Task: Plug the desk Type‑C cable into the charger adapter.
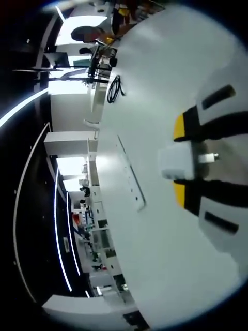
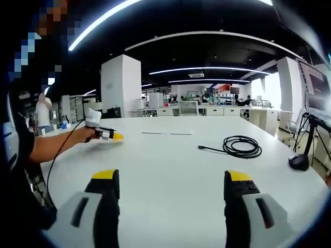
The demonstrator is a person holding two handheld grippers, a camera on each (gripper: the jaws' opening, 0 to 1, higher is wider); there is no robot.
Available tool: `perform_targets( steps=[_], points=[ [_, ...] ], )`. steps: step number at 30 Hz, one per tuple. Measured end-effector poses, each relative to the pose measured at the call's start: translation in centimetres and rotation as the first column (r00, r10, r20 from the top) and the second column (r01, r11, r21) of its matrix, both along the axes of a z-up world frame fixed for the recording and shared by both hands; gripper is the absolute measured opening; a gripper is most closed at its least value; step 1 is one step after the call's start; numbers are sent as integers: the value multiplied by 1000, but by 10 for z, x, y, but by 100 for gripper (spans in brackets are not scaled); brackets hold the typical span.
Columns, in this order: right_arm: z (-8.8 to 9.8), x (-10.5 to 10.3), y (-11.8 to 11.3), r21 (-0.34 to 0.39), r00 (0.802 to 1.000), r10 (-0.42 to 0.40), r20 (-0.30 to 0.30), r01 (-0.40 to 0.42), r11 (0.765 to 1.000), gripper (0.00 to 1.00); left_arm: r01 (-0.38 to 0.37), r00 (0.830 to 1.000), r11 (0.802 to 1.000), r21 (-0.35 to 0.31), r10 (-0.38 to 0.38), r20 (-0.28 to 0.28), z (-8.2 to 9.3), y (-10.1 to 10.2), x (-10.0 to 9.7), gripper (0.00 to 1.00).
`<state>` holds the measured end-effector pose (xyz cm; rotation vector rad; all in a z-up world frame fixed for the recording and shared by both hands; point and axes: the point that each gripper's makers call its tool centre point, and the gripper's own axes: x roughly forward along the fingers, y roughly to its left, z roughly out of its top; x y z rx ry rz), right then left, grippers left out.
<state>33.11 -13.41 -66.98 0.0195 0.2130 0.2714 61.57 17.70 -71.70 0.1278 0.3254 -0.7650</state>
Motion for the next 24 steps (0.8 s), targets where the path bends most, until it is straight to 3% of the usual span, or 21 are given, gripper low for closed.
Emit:
perform_targets(
  steps=[8, 14, 18, 24],
  points=[
    [3, -3, 4, -9, 1000, 4, 4, -4, 1000, 84, 48, 999, 997, -54, -48, -5, 12, 0, -36, 26],
    [10, -5, 10, -23, 1000, 15, 15, -14, 1000, 83, 84, 996, 991, -106, -83, 13, 32, 8, -61, 27],
    [13, -7, 13, -27, 1000, 19, 17, -19, 999, 83, 106, 994, 987, -117, -103, 33, 42, 9, -84, 27],
    [21, -13, 17, -34, 999, 25, 31, -24, 999, 83, 139, 989, 981, -133, -132, 62, 60, 12, -104, 27]
  ],
)
